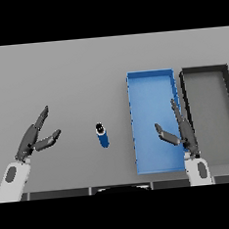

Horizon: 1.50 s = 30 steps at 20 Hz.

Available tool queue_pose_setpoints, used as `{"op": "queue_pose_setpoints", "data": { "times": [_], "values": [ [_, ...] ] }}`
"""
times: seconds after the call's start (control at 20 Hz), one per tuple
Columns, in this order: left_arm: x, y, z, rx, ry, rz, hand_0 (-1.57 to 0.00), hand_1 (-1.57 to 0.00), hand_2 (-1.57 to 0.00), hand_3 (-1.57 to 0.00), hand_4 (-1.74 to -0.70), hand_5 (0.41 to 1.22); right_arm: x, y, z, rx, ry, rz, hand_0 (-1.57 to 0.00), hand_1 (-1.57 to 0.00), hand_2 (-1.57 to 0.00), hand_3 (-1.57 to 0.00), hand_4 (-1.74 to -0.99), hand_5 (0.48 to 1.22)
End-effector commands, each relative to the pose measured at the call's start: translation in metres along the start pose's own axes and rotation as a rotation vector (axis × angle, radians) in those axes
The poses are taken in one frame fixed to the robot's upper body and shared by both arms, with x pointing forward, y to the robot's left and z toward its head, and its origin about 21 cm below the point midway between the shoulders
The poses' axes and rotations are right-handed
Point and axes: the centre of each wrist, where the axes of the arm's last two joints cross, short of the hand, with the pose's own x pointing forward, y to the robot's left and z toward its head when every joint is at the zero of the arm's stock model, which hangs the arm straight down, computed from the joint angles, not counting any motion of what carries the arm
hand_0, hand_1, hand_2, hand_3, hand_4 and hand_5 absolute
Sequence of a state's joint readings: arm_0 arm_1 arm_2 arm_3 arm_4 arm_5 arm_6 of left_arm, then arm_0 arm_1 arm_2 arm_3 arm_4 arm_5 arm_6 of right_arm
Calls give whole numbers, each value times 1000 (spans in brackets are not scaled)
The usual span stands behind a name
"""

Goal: Pick up the blue pipe and place it into the blue bin.

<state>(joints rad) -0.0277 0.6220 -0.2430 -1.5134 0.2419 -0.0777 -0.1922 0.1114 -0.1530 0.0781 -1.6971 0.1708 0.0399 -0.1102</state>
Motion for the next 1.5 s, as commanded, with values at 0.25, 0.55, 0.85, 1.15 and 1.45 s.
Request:
{"op": "queue_pose_setpoints", "data": {
  "times": [0.25, 0.55, 0.85, 1.15, 1.45],
  "values": [
    [10, -37, 10, -253, 35, 5, 1, 1, 1, 1, -1095, 510, 1, -4, -1, 9, -4, 7, 1, 1, 1, 1, -1173, 616],
    [13, -82, 2, -369, 62, -5, 1, 1, 1, 1, -1139, 450, 2, -1, -2, 5, 3, -8, 1, 1, 1, 1, -1197, 615],
    [10, -121, -20, -386, 22, 39, 1, 1, 1, 1, -1155, 460, 4, 2, -2, 2, 12, -12, 1, 1, 1, 1, -1211, 622],
    [5, -148, -42, -400, 10, 39, 1, 1, 1, 1, -1098, 448, 2, -6, 4, -7, -2, -7, 1, 1, 1, 1, -1215, 637],
    [2, -166, -55, -410, 5, 61, 1, 1, 1, 1, -1090, 441, 0, -7, 5, -9, 6, 21, 1, 1, 1, 1, -1205, 649]
  ]
}}
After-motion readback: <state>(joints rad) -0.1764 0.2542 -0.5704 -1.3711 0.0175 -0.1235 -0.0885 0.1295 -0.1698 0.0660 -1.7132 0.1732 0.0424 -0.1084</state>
